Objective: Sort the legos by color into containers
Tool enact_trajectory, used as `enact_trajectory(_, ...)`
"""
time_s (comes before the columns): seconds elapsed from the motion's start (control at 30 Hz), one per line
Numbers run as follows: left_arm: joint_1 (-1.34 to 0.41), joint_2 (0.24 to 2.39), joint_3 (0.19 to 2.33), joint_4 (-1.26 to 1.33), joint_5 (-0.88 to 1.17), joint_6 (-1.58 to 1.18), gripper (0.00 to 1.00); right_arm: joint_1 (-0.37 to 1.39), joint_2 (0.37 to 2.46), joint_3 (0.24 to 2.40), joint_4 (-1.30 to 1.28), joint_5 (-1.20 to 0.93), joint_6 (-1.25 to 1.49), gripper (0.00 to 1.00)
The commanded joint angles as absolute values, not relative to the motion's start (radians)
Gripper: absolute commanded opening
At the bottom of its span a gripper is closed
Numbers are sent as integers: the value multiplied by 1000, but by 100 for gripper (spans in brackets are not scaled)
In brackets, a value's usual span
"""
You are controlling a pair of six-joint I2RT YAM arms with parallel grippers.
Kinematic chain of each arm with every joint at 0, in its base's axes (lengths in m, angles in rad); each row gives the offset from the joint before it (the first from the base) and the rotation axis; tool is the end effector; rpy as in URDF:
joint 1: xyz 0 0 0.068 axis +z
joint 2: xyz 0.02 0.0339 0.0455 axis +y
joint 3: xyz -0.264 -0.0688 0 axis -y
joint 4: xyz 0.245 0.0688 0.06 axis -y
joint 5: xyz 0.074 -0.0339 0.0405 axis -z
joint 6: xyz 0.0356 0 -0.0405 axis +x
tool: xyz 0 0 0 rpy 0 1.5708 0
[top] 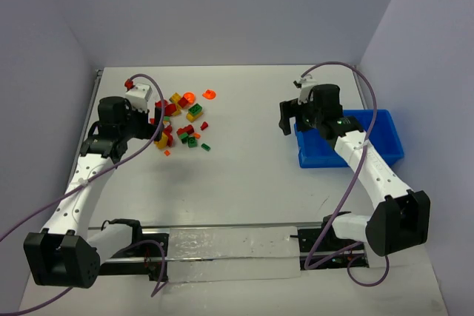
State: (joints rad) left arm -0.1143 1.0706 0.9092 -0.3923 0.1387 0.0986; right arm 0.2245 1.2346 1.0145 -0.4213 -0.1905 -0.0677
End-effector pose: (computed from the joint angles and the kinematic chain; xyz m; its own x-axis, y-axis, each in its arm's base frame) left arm 0.2357 -0.0320 0.3076 -0.4973 0.1552 -0.8536 0.2801 0.9599 0.0114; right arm 0.2641 0.0672 0.3026 -0.5572 -0.1954 -0.8071 -0.4051 0.9124 0.0588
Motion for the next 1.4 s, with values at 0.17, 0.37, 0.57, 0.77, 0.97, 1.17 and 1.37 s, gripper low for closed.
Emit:
enact_trajectory(0.17, -109, 1109, 960, -371, 83, 132, 99, 223, 1253, 1095, -452, -240, -99, 100)
enact_trajectory(0.37, -37, 1183, 1016, -451, 180, 208, 99, 223, 1290, 1118, -487, -267, -120, 100)
enact_trajectory(0.57, 25, 1269, 1054, -518, 240, 343, 99, 222, 1323, 1134, -505, -297, -122, 100)
enact_trajectory(0.77, 28, 1280, 975, -479, 319, 494, 97, 223, 1357, 1159, -526, -308, -126, 100)
enact_trajectory(0.97, 28, 1317, 923, -426, 380, 551, 94, 222, 1372, 1152, -529, -313, -129, 100)
enact_trajectory(1.17, 28, 1411, 934, -377, 441, 582, 87, 223, 1385, 1156, -539, -317, -137, 100)
enact_trajectory(1.37, 26, 1484, 939, -326, 463, 598, 86, 222, 1393, 1154, -541, -317, -141, 100)
